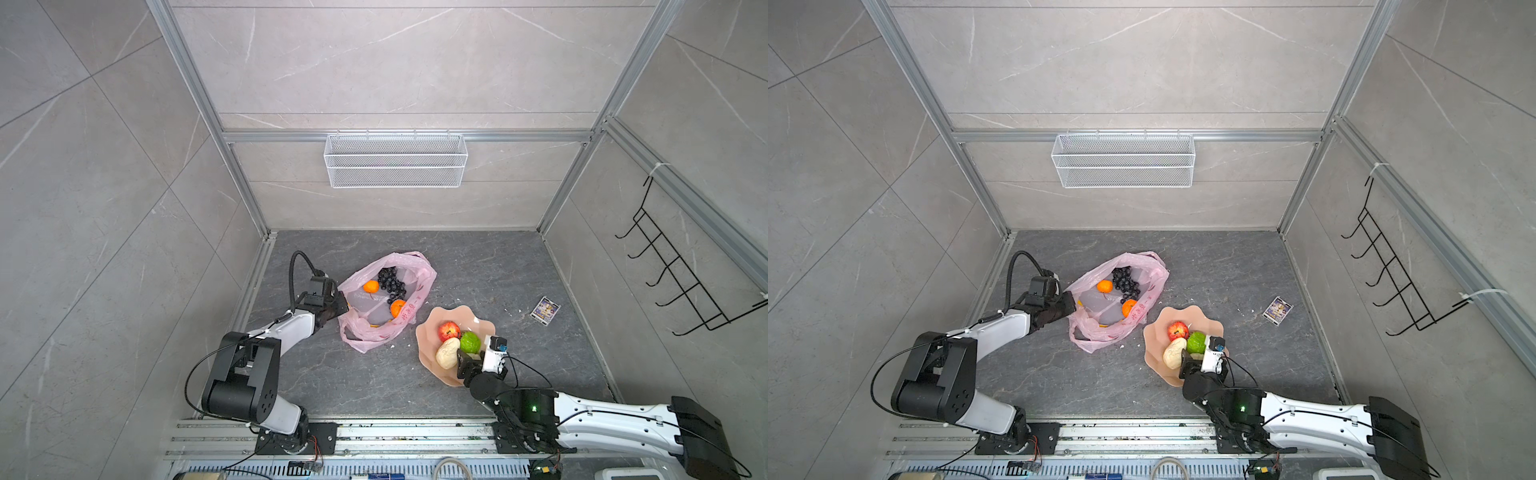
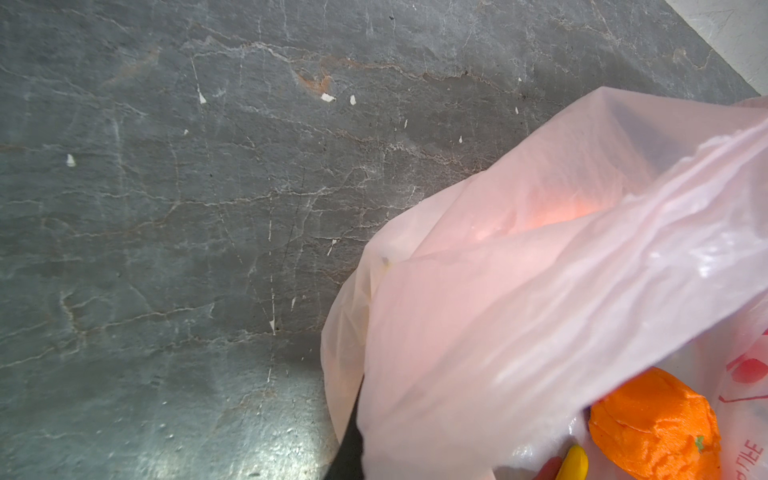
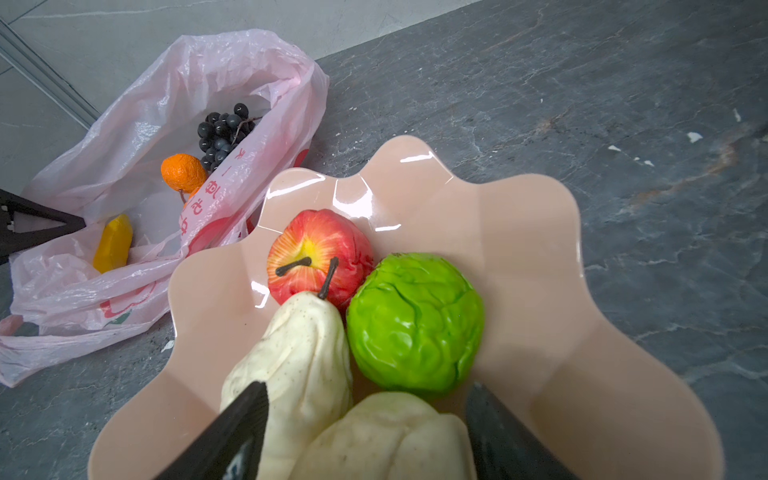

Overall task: Take the fake fruits out of the plastic bag
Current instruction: 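Lower the cream pear into the bowl and open the right gripper, then move the right gripper back into the bag toward the orange fruit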

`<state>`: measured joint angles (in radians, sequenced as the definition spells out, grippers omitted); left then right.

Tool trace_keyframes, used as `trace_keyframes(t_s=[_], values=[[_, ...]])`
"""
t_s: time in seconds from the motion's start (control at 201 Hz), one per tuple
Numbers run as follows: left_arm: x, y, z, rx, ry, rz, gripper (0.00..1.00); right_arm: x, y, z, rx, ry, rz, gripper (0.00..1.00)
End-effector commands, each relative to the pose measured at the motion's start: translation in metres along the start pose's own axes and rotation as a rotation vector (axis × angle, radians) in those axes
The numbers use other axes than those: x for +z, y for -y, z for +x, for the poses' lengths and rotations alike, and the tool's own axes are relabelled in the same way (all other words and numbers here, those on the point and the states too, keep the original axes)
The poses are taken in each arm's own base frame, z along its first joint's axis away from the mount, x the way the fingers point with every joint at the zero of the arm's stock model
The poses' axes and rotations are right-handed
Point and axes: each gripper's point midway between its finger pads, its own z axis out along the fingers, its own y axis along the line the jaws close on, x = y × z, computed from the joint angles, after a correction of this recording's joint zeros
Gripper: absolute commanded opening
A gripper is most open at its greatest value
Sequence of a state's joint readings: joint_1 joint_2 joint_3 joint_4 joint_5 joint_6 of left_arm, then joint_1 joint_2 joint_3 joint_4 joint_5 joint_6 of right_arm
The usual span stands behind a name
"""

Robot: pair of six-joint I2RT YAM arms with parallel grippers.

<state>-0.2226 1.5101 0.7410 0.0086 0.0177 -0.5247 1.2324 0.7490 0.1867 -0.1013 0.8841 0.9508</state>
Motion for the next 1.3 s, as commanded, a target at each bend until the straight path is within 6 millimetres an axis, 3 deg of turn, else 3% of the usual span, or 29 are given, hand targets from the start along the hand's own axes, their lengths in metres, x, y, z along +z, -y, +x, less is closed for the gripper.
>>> trace_keyframes(t_s=[0.0, 0.359, 0.672, 0.911, 1.17, 1.295], values=[[-0.002, 0.004, -0.011, 0.002, 0.037, 0.010, 0.00, -0.003, 0.002, -0.009, 0.007, 0.024, 0.019, 0.77], [-0.001, 0.007, -0.012, 0.006, 0.034, 0.023, 0.00, -0.014, -0.012, -0.037, -0.056, 0.016, 0.054, 0.78], [-0.009, 0.022, -0.013, 0.091, 0.073, 0.010, 0.00, -0.011, -0.055, -0.073, -0.189, -0.063, 0.072, 0.77], [-0.019, 0.036, -0.013, 0.167, 0.113, -0.004, 0.00, 0.023, -0.096, -0.071, -0.169, -0.205, 0.034, 0.76], [-0.022, 0.045, -0.013, 0.199, 0.126, -0.003, 0.00, 0.075, -0.170, -0.062, -0.200, -0.357, -0.037, 0.74], [-0.022, 0.045, -0.011, 0.191, 0.122, 0.002, 0.00, 0.106, -0.187, -0.056, -0.208, -0.442, -0.035, 0.73]])
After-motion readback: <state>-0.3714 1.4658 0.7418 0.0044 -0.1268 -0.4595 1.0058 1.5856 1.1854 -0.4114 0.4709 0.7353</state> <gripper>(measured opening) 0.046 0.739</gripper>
